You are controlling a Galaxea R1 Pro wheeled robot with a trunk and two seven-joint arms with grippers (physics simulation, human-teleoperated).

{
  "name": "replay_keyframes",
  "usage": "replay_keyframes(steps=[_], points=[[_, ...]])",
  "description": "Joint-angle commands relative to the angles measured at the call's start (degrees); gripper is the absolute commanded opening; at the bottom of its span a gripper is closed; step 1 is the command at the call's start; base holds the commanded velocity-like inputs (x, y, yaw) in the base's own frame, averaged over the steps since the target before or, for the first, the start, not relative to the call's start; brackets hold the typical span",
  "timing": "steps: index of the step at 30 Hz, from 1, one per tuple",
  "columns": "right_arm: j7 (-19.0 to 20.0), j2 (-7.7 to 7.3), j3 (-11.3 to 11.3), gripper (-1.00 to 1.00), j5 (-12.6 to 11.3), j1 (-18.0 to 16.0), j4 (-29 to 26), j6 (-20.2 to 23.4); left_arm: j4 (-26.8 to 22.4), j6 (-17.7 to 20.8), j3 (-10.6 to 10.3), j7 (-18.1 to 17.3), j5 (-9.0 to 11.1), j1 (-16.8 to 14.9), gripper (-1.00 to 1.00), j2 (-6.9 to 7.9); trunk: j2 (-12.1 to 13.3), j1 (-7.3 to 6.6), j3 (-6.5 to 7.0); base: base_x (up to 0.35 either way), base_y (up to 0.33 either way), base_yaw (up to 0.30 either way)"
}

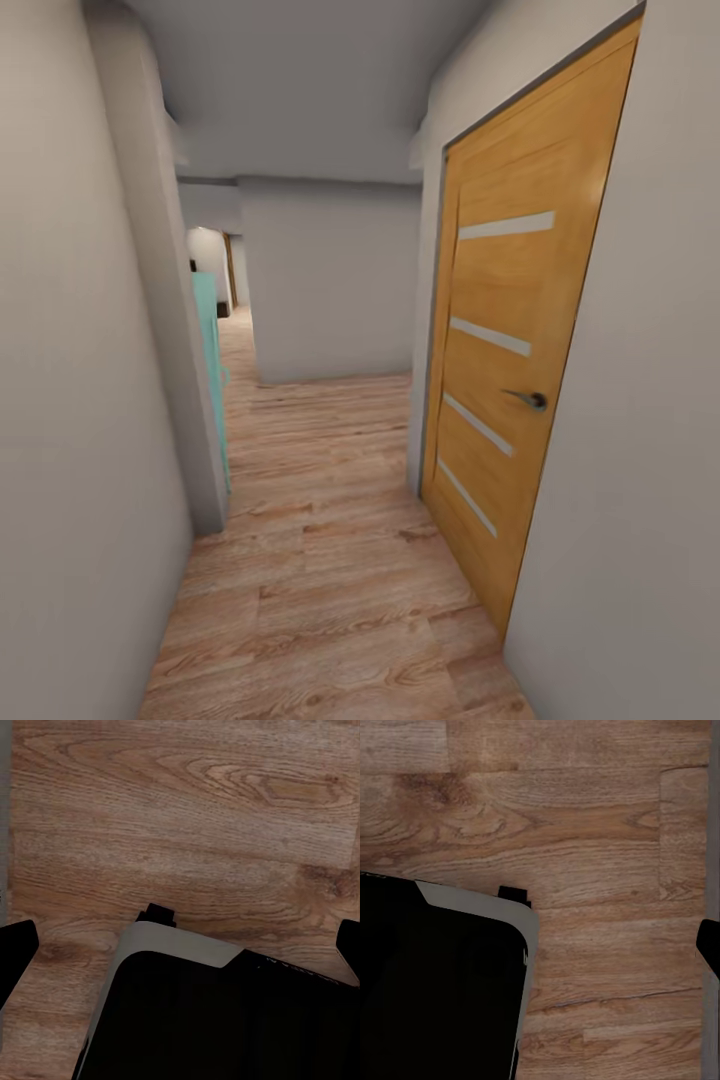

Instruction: Move the two storage containers from the living room to the garage. In the garage, place one container on the floor and stack the other container on top of it (either order is fine).

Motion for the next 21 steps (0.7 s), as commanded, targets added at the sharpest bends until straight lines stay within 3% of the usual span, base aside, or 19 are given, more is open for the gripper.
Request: replay_keyframes(steps=[1, 21], points=[[0.06, 0.01, 0.49, 1.00, -0.57, -0.07, 0.16, -0.34, 0.03, -0.13, -0.49, 0.14, 0.44, -0.05, 1.00, -0.01, -0.06, 0.04, -0.09, 0.318, 0.000, 0.270], [0.06, 0.01, 0.49, 1.00, -0.62, -0.07, 0.16, -0.34, 0.03, -0.13, -0.48, 0.17, 0.44, -0.05, 1.00, -0.01, -0.06, 0.04, -0.09, 0.318, 0.000, 0.270]])
